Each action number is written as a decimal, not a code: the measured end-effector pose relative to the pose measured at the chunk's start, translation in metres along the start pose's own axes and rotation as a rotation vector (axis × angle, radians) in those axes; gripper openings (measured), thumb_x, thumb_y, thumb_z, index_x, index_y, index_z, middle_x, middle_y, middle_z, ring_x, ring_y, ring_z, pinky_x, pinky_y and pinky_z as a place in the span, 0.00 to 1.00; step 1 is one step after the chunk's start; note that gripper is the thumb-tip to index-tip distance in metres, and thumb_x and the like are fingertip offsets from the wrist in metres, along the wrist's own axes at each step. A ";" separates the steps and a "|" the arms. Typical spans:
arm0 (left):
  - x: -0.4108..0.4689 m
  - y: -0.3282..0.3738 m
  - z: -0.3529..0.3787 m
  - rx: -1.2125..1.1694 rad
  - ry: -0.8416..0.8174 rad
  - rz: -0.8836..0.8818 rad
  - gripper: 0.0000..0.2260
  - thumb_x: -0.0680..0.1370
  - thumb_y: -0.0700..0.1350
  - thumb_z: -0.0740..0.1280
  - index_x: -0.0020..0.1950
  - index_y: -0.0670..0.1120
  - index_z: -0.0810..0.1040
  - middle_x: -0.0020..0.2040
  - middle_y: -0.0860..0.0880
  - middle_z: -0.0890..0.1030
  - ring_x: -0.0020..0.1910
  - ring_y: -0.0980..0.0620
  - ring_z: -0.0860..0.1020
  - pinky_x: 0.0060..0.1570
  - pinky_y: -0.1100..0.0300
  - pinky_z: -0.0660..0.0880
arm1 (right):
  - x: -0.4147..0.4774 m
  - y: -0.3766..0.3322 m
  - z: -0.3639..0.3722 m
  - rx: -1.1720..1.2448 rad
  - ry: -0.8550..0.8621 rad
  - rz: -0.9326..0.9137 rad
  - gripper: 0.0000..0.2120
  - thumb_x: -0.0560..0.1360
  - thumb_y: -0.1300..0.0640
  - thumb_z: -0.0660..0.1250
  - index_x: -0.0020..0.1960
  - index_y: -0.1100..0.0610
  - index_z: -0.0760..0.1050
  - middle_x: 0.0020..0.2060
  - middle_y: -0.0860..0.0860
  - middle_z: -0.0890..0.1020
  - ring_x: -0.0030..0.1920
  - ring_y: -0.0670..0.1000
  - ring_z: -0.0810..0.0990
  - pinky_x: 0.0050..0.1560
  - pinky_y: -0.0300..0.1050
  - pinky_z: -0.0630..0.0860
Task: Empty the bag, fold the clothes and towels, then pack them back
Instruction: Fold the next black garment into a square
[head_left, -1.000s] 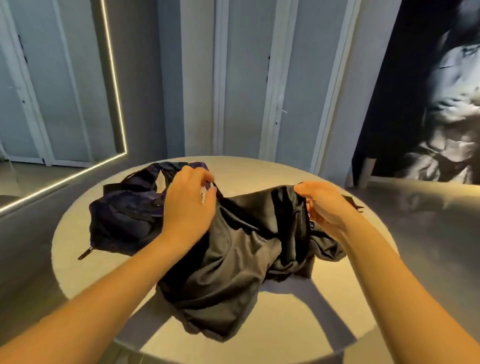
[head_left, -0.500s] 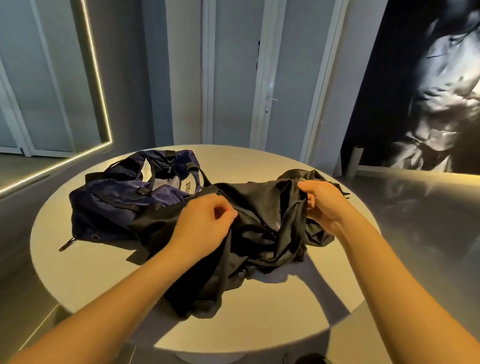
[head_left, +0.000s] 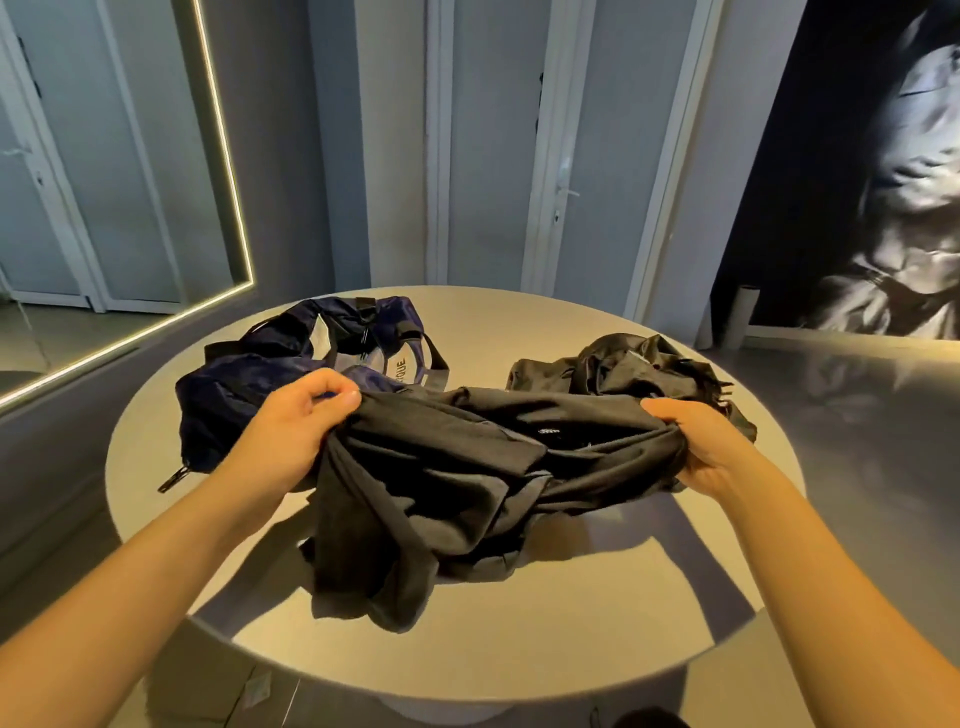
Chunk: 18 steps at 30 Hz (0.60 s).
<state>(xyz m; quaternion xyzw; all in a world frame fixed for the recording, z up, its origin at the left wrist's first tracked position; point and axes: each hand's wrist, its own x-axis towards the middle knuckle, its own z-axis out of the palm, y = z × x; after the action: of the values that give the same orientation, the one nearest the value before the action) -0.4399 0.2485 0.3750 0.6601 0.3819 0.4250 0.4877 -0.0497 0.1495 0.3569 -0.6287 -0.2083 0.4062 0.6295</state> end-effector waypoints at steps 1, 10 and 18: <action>-0.001 -0.006 -0.004 -0.008 0.034 -0.020 0.08 0.84 0.46 0.64 0.46 0.48 0.79 0.39 0.50 0.80 0.37 0.53 0.76 0.35 0.57 0.68 | 0.002 0.007 -0.002 -0.033 0.025 -0.007 0.12 0.80 0.61 0.67 0.61 0.65 0.78 0.49 0.62 0.83 0.44 0.59 0.82 0.41 0.51 0.82; -0.007 -0.043 0.008 0.016 0.230 -0.105 0.07 0.83 0.37 0.64 0.57 0.46 0.79 0.45 0.44 0.83 0.44 0.47 0.79 0.44 0.56 0.75 | -0.017 0.056 -0.004 -0.327 0.098 0.019 0.14 0.78 0.51 0.71 0.58 0.59 0.79 0.51 0.58 0.83 0.51 0.61 0.81 0.50 0.58 0.81; 0.004 -0.014 0.019 -0.051 0.394 -0.002 0.09 0.83 0.38 0.62 0.55 0.51 0.78 0.46 0.46 0.81 0.44 0.49 0.78 0.45 0.53 0.74 | -0.043 0.036 -0.009 -0.010 0.012 0.073 0.06 0.80 0.66 0.64 0.56 0.62 0.78 0.51 0.60 0.82 0.45 0.58 0.82 0.40 0.52 0.84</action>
<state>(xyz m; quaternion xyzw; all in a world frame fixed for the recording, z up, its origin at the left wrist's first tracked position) -0.4215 0.2495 0.3595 0.5510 0.4597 0.5550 0.4207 -0.0764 0.1065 0.3317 -0.6414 -0.1835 0.4240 0.6125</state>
